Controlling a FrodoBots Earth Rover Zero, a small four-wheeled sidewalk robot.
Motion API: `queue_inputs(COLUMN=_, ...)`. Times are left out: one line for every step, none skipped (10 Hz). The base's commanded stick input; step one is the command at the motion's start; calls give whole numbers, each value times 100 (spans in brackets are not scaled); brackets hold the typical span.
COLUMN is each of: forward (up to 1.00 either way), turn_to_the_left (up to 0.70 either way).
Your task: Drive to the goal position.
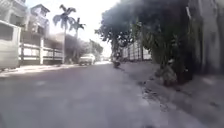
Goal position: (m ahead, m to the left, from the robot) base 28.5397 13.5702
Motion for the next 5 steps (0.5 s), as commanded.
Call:
queue_inputs(forward=100, turn_to_the_left=0)
queue_inputs(forward=100, turn_to_the_left=0)
queue_inputs(forward=100, turn_to_the_left=0)
queue_inputs(forward=100, turn_to_the_left=0)
queue_inputs(forward=100, turn_to_the_left=0)
